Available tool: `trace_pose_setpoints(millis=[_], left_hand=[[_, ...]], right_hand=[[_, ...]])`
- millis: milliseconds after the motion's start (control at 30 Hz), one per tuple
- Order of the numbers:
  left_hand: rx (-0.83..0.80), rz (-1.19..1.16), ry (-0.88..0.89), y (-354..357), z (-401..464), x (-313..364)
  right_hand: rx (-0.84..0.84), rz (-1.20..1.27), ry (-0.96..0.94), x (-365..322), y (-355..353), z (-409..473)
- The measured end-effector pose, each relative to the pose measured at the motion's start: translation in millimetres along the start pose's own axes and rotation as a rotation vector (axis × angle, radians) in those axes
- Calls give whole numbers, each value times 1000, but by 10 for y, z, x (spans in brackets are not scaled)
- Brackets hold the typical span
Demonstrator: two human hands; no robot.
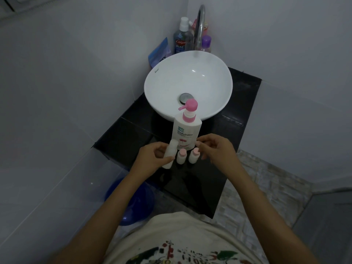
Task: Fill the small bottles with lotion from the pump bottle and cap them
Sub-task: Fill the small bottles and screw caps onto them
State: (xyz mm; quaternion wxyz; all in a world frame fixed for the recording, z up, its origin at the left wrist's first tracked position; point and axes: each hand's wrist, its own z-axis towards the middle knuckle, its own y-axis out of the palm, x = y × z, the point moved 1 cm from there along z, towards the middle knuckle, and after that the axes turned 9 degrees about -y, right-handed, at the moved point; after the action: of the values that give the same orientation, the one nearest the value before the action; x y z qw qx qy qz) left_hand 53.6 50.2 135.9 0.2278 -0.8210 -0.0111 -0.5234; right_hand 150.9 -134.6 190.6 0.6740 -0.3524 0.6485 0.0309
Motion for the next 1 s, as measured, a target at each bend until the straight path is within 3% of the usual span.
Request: trace_pose_setpoints(millis=[333, 500, 767, 1000], left_hand=[[26, 229, -63, 236, 382, -304], [8, 176, -67, 221, 449, -363], [-61, 246, -110, 105, 493, -445], [26, 104, -12, -71, 683, 54]], right_hand=[[70, -65, 55, 195, -174, 24], [79, -185, 24, 357, -125, 171], [-52, -263, 2, 552, 25, 583], [-113, -236, -33, 513, 90, 747]])
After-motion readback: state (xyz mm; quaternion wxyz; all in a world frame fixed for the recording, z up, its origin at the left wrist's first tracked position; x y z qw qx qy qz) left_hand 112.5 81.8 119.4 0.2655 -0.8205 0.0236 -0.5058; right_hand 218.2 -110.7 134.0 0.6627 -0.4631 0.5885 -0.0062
